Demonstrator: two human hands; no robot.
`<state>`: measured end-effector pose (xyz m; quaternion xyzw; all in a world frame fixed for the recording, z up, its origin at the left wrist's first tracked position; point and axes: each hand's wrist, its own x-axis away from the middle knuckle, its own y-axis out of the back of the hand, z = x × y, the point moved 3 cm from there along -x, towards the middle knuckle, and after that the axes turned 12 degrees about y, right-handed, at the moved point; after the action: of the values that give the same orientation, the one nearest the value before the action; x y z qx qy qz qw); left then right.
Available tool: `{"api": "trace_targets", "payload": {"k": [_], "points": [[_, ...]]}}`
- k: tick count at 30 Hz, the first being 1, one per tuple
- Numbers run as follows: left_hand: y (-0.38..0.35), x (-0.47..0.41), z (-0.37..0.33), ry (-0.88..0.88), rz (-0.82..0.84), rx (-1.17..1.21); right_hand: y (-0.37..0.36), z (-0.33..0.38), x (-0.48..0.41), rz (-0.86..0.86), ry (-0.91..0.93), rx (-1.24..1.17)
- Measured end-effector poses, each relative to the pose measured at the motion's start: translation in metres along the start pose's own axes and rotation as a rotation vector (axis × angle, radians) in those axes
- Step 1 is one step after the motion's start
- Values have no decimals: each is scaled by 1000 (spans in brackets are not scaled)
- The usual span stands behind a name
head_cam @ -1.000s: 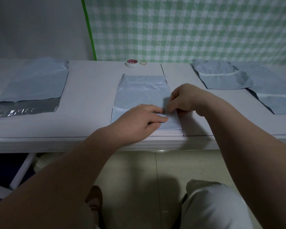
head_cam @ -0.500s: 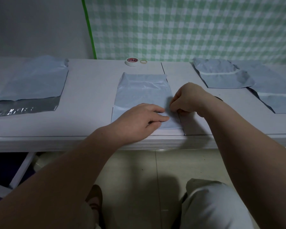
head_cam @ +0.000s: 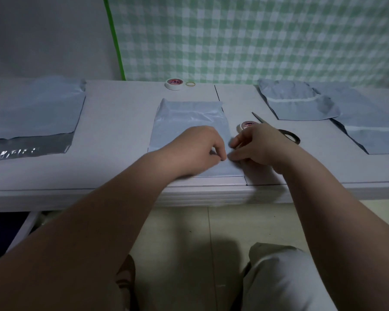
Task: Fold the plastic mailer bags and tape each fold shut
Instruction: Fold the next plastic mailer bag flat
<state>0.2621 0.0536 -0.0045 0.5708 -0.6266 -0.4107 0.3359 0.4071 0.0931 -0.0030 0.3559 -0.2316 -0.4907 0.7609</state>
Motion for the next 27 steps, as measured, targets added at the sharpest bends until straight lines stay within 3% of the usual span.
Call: {"api": "trace_targets", "payload": {"k": [3, 7, 17, 27], "points": [[0, -16, -3, 84, -38, -52, -1, -2, 5, -18, 32, 0], [-7, -28, -4, 143, 38, -44, -3, -5, 9, -48, 73, -35], [-9, -19, -2, 141, 14, 203, -10, -14, 10, -162, 94, -254], [-11, -18, -1, 153, 8, 237, -12, -12, 13, -183, 183, -355]]}}
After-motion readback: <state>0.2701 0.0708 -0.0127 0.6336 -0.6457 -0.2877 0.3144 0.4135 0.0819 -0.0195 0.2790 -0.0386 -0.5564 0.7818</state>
